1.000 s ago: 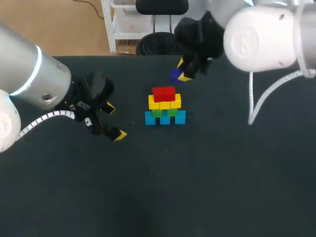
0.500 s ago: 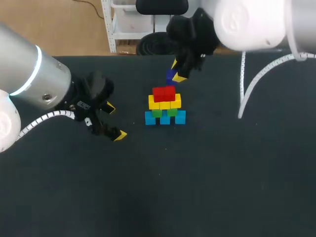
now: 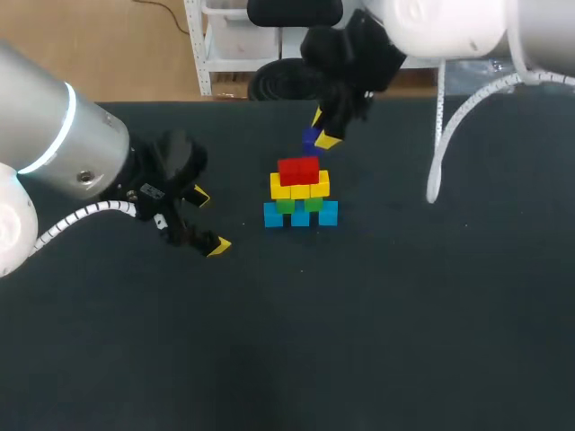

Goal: Place the blue cubes, place green cubes on the blue cubes, place the yellow cubes on the green cubes, then place the red cubes on the yellow cubes, and place purple cube on the red cubes.

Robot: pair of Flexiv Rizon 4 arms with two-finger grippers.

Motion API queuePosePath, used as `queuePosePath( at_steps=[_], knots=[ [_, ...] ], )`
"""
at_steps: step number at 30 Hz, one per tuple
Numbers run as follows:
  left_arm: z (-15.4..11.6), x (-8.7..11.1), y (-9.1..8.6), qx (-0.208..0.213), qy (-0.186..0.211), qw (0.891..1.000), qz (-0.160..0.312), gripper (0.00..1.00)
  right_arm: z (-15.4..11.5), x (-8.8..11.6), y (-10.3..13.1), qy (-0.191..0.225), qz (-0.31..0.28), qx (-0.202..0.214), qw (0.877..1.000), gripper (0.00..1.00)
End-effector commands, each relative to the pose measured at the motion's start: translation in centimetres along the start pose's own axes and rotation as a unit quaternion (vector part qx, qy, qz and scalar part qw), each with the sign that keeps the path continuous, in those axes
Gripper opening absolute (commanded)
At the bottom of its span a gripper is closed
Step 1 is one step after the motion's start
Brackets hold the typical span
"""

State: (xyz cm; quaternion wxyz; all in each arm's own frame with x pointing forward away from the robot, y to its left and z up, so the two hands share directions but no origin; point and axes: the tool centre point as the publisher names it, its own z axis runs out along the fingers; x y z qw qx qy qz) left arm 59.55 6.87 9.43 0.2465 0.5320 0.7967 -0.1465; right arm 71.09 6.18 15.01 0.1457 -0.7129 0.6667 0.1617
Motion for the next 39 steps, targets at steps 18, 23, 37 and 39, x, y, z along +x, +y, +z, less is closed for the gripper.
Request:
queuePosePath(
  at_steps=[18,23,37,39],
  knots=[
    [0.0,0.0,0.0,-0.001,0.001,1.0,-0.001,1.0,1.7,-0.3,-0.3,0.02,-0.005,-0.02,1.0,0.0],
    [0.0,0.0,0.0,-0.001,0.001,1.0,-0.001,1.0,2.0,-0.2,0.2,0.023,-0.004,-0.02,1.0,0.0],
    [0.0,0.0,0.0,-0.001,0.001,1.0,-0.001,1.0,2.7,0.0,0.2,0.02,0.001,-0.018,1.0,0.0],
    [0.0,0.0,0.0,-0.001,0.001,1.0,-0.001,1.0,2.8,0.1,0.2,0.021,0.0,-0.019,1.0,0.0]
  ],
)
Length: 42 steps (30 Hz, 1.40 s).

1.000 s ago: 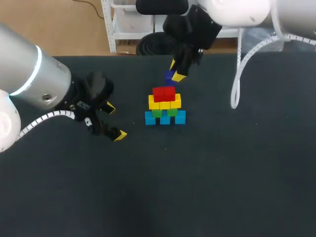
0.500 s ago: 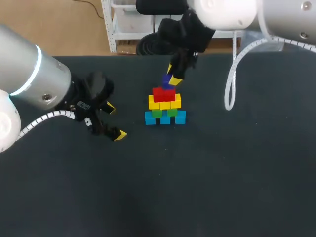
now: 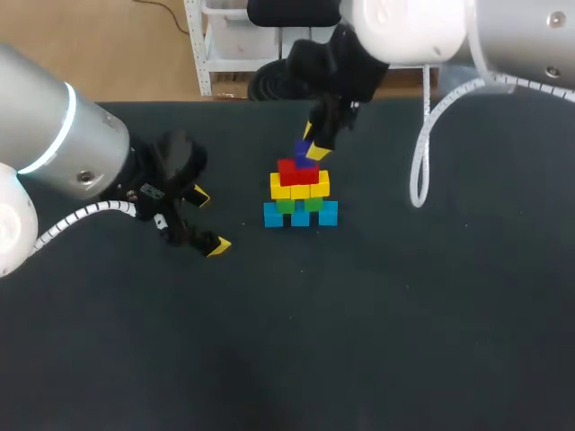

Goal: Place the blue cubes, place green cubes on the blue cubes, place the yellow cubes on the green cubes, then place the red cubes on the yellow cubes, and place purple cube on the red cubes.

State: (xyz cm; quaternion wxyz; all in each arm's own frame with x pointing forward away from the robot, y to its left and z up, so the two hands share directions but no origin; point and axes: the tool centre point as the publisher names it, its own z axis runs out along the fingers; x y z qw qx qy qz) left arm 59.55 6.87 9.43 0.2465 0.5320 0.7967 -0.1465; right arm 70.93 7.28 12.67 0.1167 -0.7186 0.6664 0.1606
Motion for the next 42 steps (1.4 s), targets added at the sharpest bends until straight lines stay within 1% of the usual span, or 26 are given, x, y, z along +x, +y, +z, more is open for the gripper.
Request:
queuePosePath(
  at_steps=[1,42],
  knots=[
    [0.04,0.0,-0.02,-0.001,0.0,1.0,-0.001,1.0,0.21,0.08,0.08,0.001,-0.001,0.001,1.0,0.0],
    [0.04,0.0,-0.02,-0.001,0.0,1.0,-0.001,1.0,0.89,-0.48,-0.5,0.002,-0.005,0.002,1.0,0.0]
  ],
)
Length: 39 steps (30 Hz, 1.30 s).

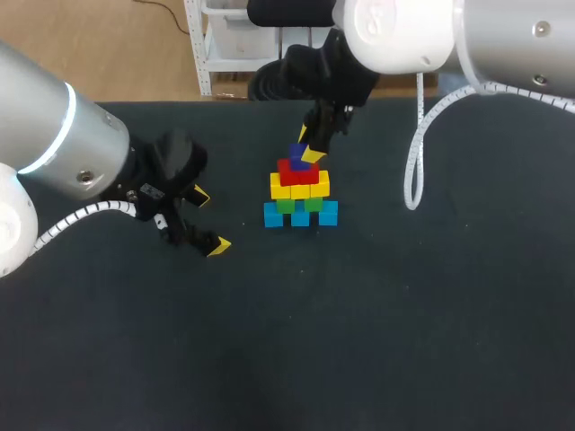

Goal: Place the blue cubes, place green cubes on the blue cubes, place the yellow cubes on the green cubes, then place the red cubes on the yellow cubes, and place purple cube on the red cubes.

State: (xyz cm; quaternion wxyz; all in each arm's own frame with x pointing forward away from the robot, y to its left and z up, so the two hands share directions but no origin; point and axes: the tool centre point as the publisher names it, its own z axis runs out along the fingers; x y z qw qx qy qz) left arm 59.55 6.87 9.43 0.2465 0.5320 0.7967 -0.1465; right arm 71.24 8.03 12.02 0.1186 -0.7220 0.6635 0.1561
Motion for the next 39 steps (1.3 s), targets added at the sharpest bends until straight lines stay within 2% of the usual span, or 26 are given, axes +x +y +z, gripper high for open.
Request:
queuePosePath(
  at_steps=[1,8,12,15,18,24,32,34,35,39],
  knots=[
    [0.04,0.0,-0.02,-0.001,0.0,1.0,-0.001,1.0,0.03,-0.06,-0.1,0.0,-0.001,-0.001,1.0,0.0],
    [0.04,0.0,-0.02,-0.001,0.0,1.0,-0.001,1.0,0.06,-0.05,-0.13,0.001,0.0,0.0,1.0,0.0],
    [0.04,0.0,-0.02,-0.001,0.0,1.0,-0.001,1.0,0.07,-0.02,-0.15,0.001,0.0,-0.001,1.0,0.14],
    [0.04,0.0,-0.02,-0.001,0.0,1.0,-0.001,1.0,0.08,0.0,-0.16,0.001,-0.001,-0.002,1.0,0.31],
    [0.04,0.0,-0.02,-0.001,0.0,1.0,-0.001,1.0,0.07,0.03,-0.15,0.001,-0.001,-0.002,1.0,0.38],
    [0.04,0.0,-0.02,-0.001,0.0,1.0,-0.001,1.0,0.08,0.14,-0.19,0.003,-0.001,-0.002,1.0,0.46],
    [0.04,0.0,-0.02,-0.001,0.0,1.0,-0.001,1.0,-0.04,0.19,-0.24,0.002,-0.002,-0.001,1.0,0.51],
    [0.04,0.0,-0.02,-0.001,0.0,1.0,-0.001,1.0,-0.15,0.23,-0.29,0.002,-0.001,0.0,1.0,0.58],
    [0.04,0.0,-0.02,-0.001,0.0,1.0,-0.001,1.0,-0.23,0.29,-0.36,0.002,0.0,0.002,1.0,0.66],
    [0.04,0.0,-0.02,-0.001,0.0,1.0,-0.001,1.0,-0.75,0.38,-0.57,-0.002,0.004,0.008,1.0,0.73]
  ],
)
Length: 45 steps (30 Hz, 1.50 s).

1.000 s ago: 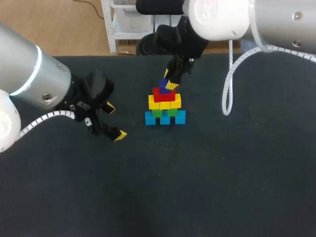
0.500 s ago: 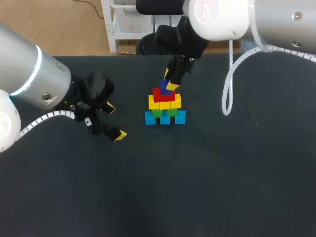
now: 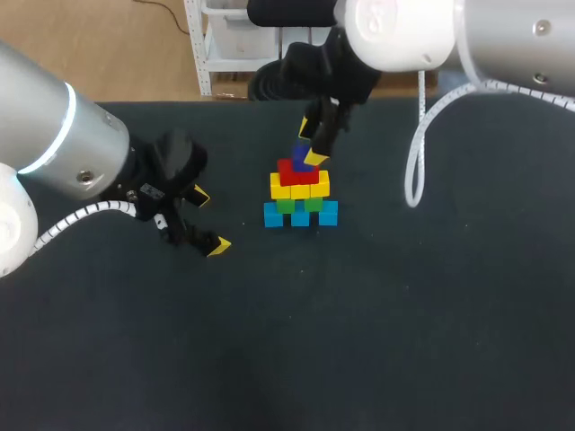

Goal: Place the blue cubes, place green cubes on the blue cubes, place the yellow cubes on the green cubes, then place the red cubes on the yellow cubes, and place purple cube on the red cubes.

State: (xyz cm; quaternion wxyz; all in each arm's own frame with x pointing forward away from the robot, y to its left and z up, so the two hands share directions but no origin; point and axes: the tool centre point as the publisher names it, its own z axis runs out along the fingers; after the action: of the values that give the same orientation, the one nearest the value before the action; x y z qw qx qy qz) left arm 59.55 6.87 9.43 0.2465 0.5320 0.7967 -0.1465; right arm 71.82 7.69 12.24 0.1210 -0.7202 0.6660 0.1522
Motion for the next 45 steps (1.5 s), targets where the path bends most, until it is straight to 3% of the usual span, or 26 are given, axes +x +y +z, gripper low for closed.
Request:
queuePosePath(
  at_steps=[1,9,11,14,15,16,45],
  knots=[
    [0.0,0.0,0.0,-0.001,0.0,1.0,-0.001,1.0,-0.5,0.1,-0.1,-0.004,0.002,0.004,1.0,0.73],
    [0.0,0.0,0.0,-0.001,0.0,1.0,-0.001,1.0,-2.4,1.0,-0.2,-0.015,0.015,0.023,1.0,0.74],
    [0.0,0.0,0.0,-0.001,0.0,1.0,-0.001,1.0,-2.6,1.4,-0.3,-0.013,0.022,0.029,0.999,0.45],
    [0.0,0.0,0.0,-0.001,0.0,1.0,-0.001,1.0,-2.6,2.1,-0.3,-0.011,0.027,0.031,0.999,0.28],
    [0.0,0.0,0.0,-0.001,0.0,1.0,-0.001,1.0,-2.6,2.2,-0.3,-0.011,0.028,0.031,0.999,0.07],
    [0.0,0.0,0.0,-0.001,0.0,1.0,-0.001,1.0,-2.6,2.4,-0.3,-0.011,0.028,0.031,0.999,0.0],
    [0.0,0.0,0.0,-0.001,0.0,1.0,-0.001,1.0,-0.5,1.7,0.5,-0.009,0.017,0.005,1.0,0.0]
  ],
)
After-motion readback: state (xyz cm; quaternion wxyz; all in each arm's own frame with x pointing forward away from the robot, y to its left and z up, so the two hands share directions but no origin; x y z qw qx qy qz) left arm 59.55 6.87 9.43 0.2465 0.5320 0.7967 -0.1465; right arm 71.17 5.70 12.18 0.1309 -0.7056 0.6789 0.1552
